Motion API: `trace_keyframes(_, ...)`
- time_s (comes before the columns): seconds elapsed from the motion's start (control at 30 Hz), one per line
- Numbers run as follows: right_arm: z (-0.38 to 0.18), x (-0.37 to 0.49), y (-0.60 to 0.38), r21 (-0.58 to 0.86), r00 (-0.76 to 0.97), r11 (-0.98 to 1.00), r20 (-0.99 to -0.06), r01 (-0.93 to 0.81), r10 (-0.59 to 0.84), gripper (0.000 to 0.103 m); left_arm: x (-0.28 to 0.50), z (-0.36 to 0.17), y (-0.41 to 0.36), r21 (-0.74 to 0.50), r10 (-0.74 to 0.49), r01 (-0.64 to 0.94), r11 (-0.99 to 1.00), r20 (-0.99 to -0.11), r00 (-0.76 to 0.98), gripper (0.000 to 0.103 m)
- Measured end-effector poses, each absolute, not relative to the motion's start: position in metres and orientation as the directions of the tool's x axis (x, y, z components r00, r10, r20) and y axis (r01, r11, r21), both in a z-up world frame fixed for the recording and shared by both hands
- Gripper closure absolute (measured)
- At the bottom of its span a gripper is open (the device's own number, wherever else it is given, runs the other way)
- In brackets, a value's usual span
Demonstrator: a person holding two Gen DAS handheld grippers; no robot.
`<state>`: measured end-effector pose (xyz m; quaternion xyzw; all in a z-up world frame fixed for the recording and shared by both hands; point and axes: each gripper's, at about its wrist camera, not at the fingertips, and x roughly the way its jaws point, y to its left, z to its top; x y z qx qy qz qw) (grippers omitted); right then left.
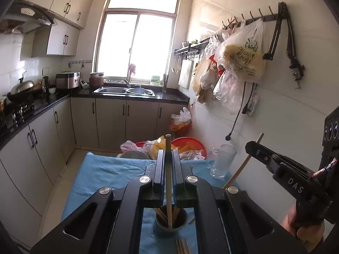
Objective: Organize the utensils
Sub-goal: 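Carry the held chopsticks with both tools and lower them into the holder cup, then open the left tool while the right tool opens, releasing chopsticks into the cup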
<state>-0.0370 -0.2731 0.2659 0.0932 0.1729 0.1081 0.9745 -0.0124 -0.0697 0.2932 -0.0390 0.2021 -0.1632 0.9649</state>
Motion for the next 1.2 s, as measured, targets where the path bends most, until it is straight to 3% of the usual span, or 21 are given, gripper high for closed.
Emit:
trace_keyframes(0.3,0.197,0.022,-0.265,0.243,0.853,0.961,-0.466,-0.132,0.235,0.097,0.031,0.239,-0.09,-0.113,-0.3,0.283,0.952,-0.51,0.806,0.098)
trace_keyframes(0.53,0.16,0.045,-0.271,0.267,0.804,0.957,-0.541,-0.115,0.247,0.097,0.038,0.223,-0.083,-0.131,-0.297,0.269,0.954,-0.54,0.788,0.097)
trace_keyframes(0.63,0.157,0.046,-0.276,0.283,0.806,0.954,-0.539,-0.101,0.245,0.095,0.036,0.225,-0.076,-0.156,-0.304,0.261,0.953,-0.539,0.786,0.089)
trace_keyframes(0.7,0.159,0.046,-0.278,0.285,0.807,0.954,-0.54,-0.092,0.239,0.088,0.029,0.228,-0.07,-0.161,-0.299,0.252,0.954,-0.531,0.793,0.079)
trace_keyframes(0.8,0.165,0.037,-0.281,0.282,0.818,0.955,-0.526,-0.087,0.23,0.076,0.017,0.232,-0.064,-0.161,-0.296,0.249,0.955,-0.516,0.804,0.076)
trace_keyframes(0.93,0.175,0.021,-0.284,0.281,0.829,0.956,-0.511,-0.087,0.226,0.075,-0.01,0.239,-0.054,-0.15,-0.29,0.248,0.957,-0.49,0.822,0.069)
trace_keyframes(1.2,0.171,-0.027,-0.292,0.258,0.824,0.963,-0.526,-0.08,0.209,0.06,-0.068,0.24,-0.027,-0.199,-0.312,0.247,0.948,-0.452,0.835,0.056)
